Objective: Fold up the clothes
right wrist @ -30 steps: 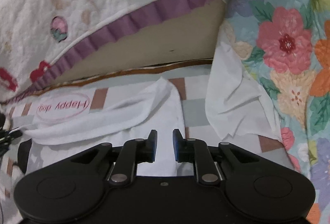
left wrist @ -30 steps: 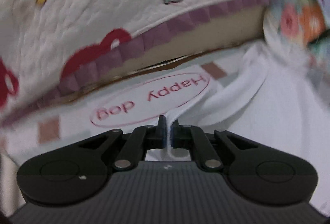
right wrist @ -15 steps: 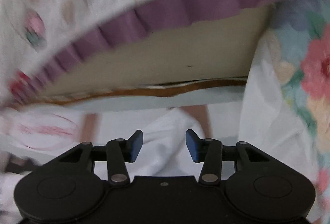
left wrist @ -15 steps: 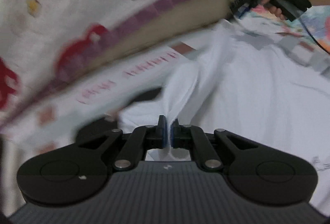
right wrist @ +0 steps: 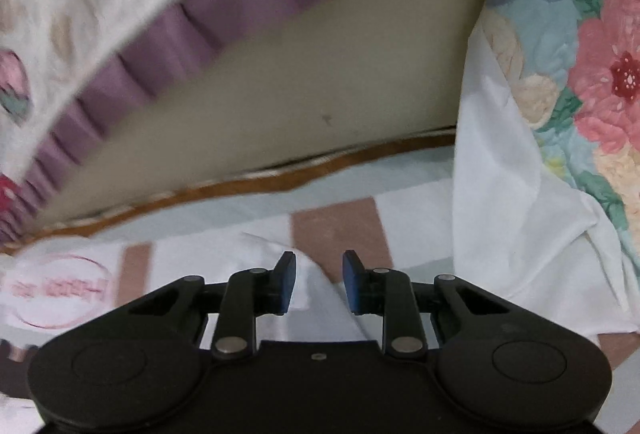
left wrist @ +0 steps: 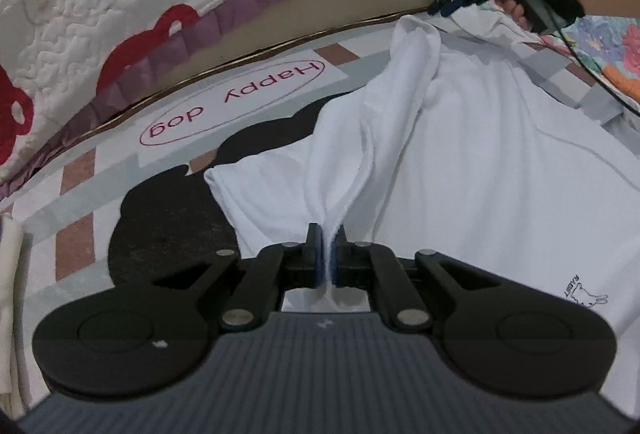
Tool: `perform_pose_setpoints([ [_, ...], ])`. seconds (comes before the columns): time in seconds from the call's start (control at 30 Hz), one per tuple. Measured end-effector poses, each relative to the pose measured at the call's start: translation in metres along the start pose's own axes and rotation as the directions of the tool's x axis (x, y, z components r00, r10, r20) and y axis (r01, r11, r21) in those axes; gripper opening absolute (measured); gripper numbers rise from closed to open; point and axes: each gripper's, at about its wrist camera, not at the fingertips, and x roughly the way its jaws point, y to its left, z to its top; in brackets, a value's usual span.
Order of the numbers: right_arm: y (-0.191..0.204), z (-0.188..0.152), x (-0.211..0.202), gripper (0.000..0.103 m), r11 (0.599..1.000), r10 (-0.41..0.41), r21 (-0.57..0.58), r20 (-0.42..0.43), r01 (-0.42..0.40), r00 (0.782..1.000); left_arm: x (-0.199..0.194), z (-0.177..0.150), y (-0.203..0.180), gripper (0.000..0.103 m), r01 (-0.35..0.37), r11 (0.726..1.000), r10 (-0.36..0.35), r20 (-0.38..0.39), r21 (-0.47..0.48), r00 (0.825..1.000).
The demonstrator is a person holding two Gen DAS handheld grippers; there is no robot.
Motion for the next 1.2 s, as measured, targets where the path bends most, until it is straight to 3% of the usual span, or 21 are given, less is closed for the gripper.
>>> perform_pose_setpoints([
  [0.13, 0.016, -0.001, -0.005, 0.035, 0.998, 0.045, -0.043, -0.023, -0.046, 0.999, 0.007, -0.01, -0.002, 0.004, 0.041, 0.993, -0.043, -0.018, -0.114, 0.999],
  [0.2, 0.026, -0.004, 0.001, 0.043, 0.996, 0.044, -0.07, -0.051, -0.048, 0.998, 0.014, -0.013, -0.005, 0.004, 0.037, 0.996, -0.039, -0.025, -0.084, 0.999],
  [0.23, 0.031, -0.005, 0.005, 0.052, 0.996, 0.032, -0.083, -0.065, -0.038, 0.997, 0.018, -0.014, -0.006, 0.004, 0.027, 0.999, -0.029, -0.033, -0.047, 0.999],
  [0.3, 0.041, -0.009, 0.017, 0.063, 0.993, -0.033, -0.116, -0.094, 0.022, 0.995, 0.026, -0.01, 0.0, 0.004, 0.024, 1.0, -0.024, -0.062, -0.008, 0.998],
  [0.4, 0.046, -0.012, 0.031, 0.064, 0.978, -0.148, -0.164, -0.103, 0.13, 0.984, 0.033, 0.0, 0.009, 0.004, 0.069, 0.998, -0.068, -0.088, 0.006, 0.994],
  [0.43, 0.045, -0.012, 0.034, 0.062, 0.973, -0.167, -0.177, -0.092, 0.149, 0.982, 0.036, 0.006, 0.009, 0.004, 0.073, 0.995, -0.066, -0.092, 0.069, 0.994],
  [0.5, 0.039, -0.008, 0.033, 0.022, 0.971, -0.16, -0.187, -0.057, 0.147, 0.985, 0.045, 0.026, 0.018, 0.004, 0.068, 0.981, -0.05, -0.102, 0.183, 0.993],
  [0.53, 0.035, -0.004, 0.03, 0.002, 0.971, -0.159, -0.183, -0.03, 0.151, 0.987, 0.052, 0.043, 0.031, 0.004, 0.065, 0.981, -0.045, -0.113, 0.182, 0.993],
  [0.6, 0.024, 0.007, 0.016, 0.003, 0.97, -0.199, -0.136, 0.045, 0.204, 0.979, 0.063, 0.082, 0.07, 0.004, 0.041, 0.996, -0.032, -0.113, 0.077, 0.993],
  [0.63, 0.017, 0.014, 0.007, 0.003, 0.973, -0.204, -0.099, 0.075, 0.21, 0.976, 0.067, 0.104, 0.092, 0.004, -0.005, 1.0, 0.007, -0.083, 0.02, 0.996],
  [0.7, 0.006, 0.026, -0.011, 0.003, 0.98, -0.189, -0.038, 0.136, 0.196, 0.972, 0.074, 0.139, 0.122, 0.004, -0.101, 0.995, 0.101, -0.002, -0.021, 0.995],
  [0.8, -0.003, 0.036, -0.03, 0.003, 0.988, -0.15, -0.02, 0.179, 0.156, 0.972, 0.093, 0.179, 0.157, 0.004, -0.189, 0.976, 0.195, 0.048, -0.112, 0.98],
  [0.87, -0.005, 0.039, -0.038, 0.003, 0.991, -0.125, -0.019, 0.196, 0.131, 0.973, 0.11, 0.189, 0.168, 0.004, -0.217, 0.962, 0.228, 0.047, -0.167, 0.973],
  [1.0, -0.013, 0.043, -0.033, 0.003, 0.986, -0.167, 0.012, 0.137, 0.167, 0.976, 0.146, 0.183, 0.166, 0.004, -0.364, 0.919, 0.372, 0.028, -0.151, 0.928],
  [1.03, -0.016, 0.042, -0.03, 0.003, 0.985, -0.173, 0.026, 0.119, 0.171, 0.978, 0.154, 0.177, 0.169, 0.004, -0.377, 0.911, 0.384, 0.01, -0.17, 0.923],
  [1.1, -0.022, 0.039, -0.025, 0.006, 0.986, -0.161, 0.045, 0.083, 0.158, 0.983, 0.166, 0.163, 0.179, 0.004, -0.384, 0.898, 0.387, -0.031, -0.216, 0.922],
  [1.13, -0.024, 0.037, -0.021, 0.014, 0.987, -0.161, 0.024, 0.067, 0.159, 0.985, 0.173, 0.157, 0.182, 0.004, -0.395, 0.892, 0.391, -0.06, -0.221, 0.918],
  [1.17, -0.025, 0.036, -0.017, 0.039, 0.987, -0.16, 0.003, 0.052, 0.161, 0.986, 0.177, 0.15, 0.183, 0.004, -0.409, 0.887, 0.401, -0.082, -0.214, 0.913],
  [1.2, -0.027, 0.034, -0.014, 0.051, 0.985, -0.17, -0.018, 0.031, 0.171, 0.985, 0.179, 0.144, 0.184, 0.006, -0.411, 0.887, 0.402, -0.087, -0.212, 0.912],
])
